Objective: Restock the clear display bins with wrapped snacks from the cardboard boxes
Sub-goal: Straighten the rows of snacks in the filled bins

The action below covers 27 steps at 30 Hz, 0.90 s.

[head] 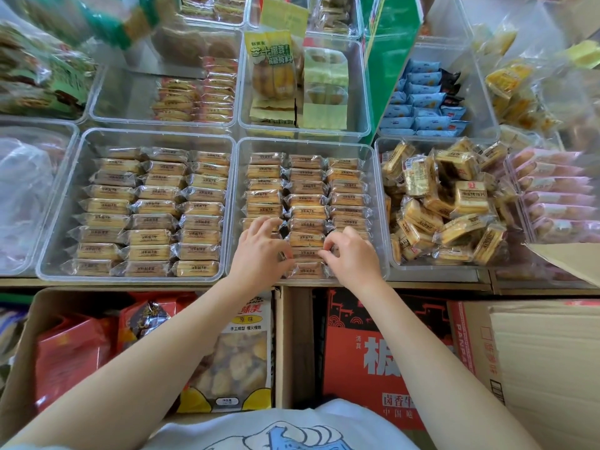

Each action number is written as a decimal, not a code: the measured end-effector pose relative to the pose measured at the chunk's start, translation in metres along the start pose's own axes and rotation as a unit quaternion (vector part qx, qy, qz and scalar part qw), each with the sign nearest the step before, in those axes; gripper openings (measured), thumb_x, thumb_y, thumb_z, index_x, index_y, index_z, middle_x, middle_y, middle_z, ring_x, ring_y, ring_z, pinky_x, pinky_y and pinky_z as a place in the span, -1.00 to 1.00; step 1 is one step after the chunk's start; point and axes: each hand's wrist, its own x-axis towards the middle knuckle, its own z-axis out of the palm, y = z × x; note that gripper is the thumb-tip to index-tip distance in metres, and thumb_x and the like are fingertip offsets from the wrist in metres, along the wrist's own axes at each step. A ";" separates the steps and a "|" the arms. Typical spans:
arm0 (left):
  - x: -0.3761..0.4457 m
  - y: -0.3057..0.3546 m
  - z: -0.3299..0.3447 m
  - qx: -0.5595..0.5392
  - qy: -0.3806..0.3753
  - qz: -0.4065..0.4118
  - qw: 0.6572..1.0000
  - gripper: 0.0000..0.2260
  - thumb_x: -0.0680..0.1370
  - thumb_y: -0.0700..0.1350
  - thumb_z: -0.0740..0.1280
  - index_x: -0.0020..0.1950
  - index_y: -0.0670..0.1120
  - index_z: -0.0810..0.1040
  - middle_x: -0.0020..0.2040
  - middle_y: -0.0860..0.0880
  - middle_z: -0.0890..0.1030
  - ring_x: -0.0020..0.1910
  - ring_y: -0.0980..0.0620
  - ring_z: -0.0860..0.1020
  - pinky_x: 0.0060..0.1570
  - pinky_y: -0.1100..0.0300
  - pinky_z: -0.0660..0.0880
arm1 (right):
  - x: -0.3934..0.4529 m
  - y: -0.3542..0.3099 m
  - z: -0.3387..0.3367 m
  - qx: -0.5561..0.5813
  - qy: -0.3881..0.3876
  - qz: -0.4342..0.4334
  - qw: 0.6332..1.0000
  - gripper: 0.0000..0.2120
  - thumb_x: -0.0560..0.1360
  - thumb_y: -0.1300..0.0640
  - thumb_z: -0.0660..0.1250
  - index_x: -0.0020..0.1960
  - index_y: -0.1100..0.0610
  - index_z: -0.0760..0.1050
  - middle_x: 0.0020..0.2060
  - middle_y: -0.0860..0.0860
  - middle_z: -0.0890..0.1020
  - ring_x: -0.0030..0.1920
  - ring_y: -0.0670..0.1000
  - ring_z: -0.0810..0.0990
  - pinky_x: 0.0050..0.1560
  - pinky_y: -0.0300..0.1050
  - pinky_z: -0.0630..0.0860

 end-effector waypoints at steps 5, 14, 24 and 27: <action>0.005 0.007 0.001 0.058 -0.044 0.064 0.995 -0.76 0.61 0.14 0.32 0.24 0.20 0.64 0.61 -0.05 0.19 0.61 -0.12 0.01 0.48 -0.17 0.12 | -0.004 -0.011 -0.006 -0.082 -0.061 0.030 0.994 -0.71 0.50 -0.23 0.38 -0.07 0.00 0.62 -0.05 -0.05 0.43 -0.03 0.06 0.44 0.07 -0.02 0.45; 0.006 0.008 -0.001 0.088 -0.070 0.069 0.991 -0.73 0.64 0.18 0.25 0.29 0.26 0.59 0.63 -0.02 0.15 0.62 -0.12 -0.01 0.51 -0.14 0.08 | -0.007 -0.016 -0.008 -0.100 -0.057 0.052 0.992 -0.73 0.55 -0.10 0.38 -0.03 0.10 0.63 0.03 0.01 0.55 -0.04 0.05 0.59 0.04 -0.02 0.54; 0.011 0.013 0.001 0.091 -0.080 0.069 0.990 -0.72 0.56 0.11 0.39 0.28 0.19 0.62 0.62 -0.02 0.18 0.62 -0.09 -0.02 0.52 -0.10 0.04 | 0.003 -0.011 -0.006 -0.129 -0.059 0.078 0.987 -0.64 0.51 -0.19 0.40 -0.02 0.12 0.60 0.01 0.01 0.58 -0.06 0.04 0.57 0.08 -0.03 0.48; 0.013 0.017 -0.001 0.121 -0.086 0.076 0.986 -0.73 0.58 0.11 0.36 0.28 0.19 0.61 0.63 -0.03 0.15 0.62 -0.09 -0.03 0.54 -0.09 -0.02 | 0.002 -0.010 -0.007 -0.126 -0.053 0.061 0.989 -0.68 0.50 -0.18 0.41 -0.03 0.08 0.51 -0.01 -0.01 0.56 -0.05 0.04 0.55 0.10 -0.02 0.43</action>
